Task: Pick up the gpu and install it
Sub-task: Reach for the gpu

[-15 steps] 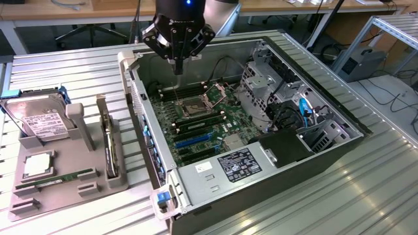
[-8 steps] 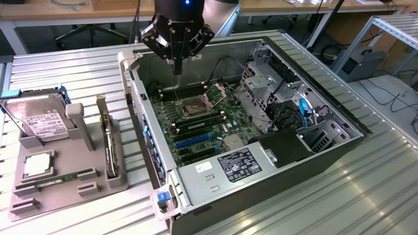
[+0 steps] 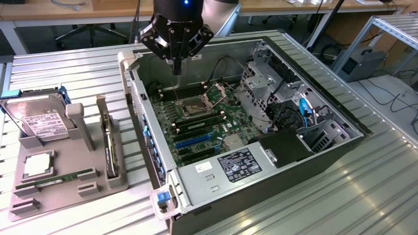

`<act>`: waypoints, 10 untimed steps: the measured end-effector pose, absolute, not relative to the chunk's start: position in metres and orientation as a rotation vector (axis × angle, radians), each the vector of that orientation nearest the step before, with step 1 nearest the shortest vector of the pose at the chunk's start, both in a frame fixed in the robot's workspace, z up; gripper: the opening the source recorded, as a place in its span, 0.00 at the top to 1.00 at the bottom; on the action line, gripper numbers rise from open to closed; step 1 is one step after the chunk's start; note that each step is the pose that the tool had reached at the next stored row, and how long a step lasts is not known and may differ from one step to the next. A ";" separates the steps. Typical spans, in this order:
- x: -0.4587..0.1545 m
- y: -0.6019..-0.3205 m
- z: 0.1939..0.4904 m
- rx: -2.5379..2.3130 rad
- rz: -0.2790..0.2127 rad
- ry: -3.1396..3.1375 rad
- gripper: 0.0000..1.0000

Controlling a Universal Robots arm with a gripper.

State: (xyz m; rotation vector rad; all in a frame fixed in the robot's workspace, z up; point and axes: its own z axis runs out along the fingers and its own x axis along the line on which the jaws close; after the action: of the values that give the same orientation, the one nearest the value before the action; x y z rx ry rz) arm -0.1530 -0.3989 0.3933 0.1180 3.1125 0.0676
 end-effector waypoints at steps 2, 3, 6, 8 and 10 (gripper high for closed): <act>-0.153 -0.399 0.393 0.118 0.068 3.112 0.89; -0.154 -0.399 0.393 0.118 0.068 3.112 0.89; -0.154 -0.399 0.393 0.118 0.068 3.113 0.89; -0.155 -0.399 0.393 0.118 0.068 3.112 0.89; -0.155 -0.399 0.393 0.118 0.068 3.113 0.89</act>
State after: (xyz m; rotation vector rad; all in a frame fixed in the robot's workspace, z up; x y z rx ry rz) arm -0.1553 -0.3989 0.3933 0.1180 3.1125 0.0676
